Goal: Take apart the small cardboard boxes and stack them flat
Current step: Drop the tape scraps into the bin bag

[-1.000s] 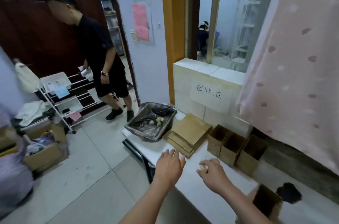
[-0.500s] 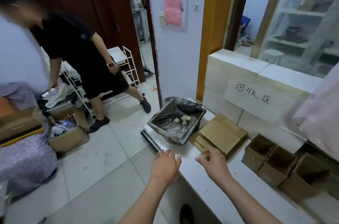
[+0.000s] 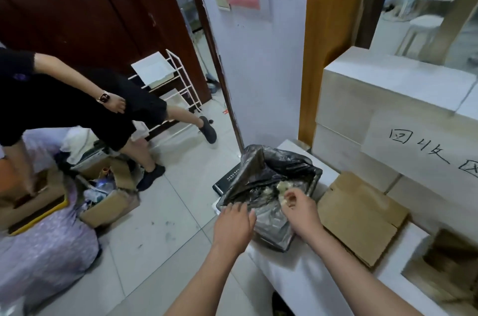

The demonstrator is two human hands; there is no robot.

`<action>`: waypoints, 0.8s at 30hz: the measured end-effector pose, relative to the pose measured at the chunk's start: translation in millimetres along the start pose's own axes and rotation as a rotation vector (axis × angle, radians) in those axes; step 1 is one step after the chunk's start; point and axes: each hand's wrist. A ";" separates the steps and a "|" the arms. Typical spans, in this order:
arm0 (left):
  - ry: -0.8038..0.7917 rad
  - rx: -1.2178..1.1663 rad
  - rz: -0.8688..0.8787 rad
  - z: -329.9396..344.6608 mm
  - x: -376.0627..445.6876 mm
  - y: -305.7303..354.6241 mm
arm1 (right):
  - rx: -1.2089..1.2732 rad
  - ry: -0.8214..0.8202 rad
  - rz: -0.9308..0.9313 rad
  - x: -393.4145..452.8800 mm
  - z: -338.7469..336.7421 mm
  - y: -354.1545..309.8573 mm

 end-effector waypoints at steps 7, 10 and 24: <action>-0.023 -0.034 -0.008 -9.6 56.6 0.3 | -0.047 0.013 0.035 66.1 11.9 15.3; -0.059 -0.025 -0.008 -12.7 82.0 -6.6 | -0.082 -0.013 0.066 94.6 27.0 18.5; -0.193 0.013 0.271 2.9 199.7 -1.4 | -0.437 -0.188 0.158 165.8 68.9 37.8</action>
Point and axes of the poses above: each hand's wrist, its own x-axis towards the middle knuckle, its own z-axis out of the palm, y = z × x, and after that the axes turned 11 degrees about -z, right-handed
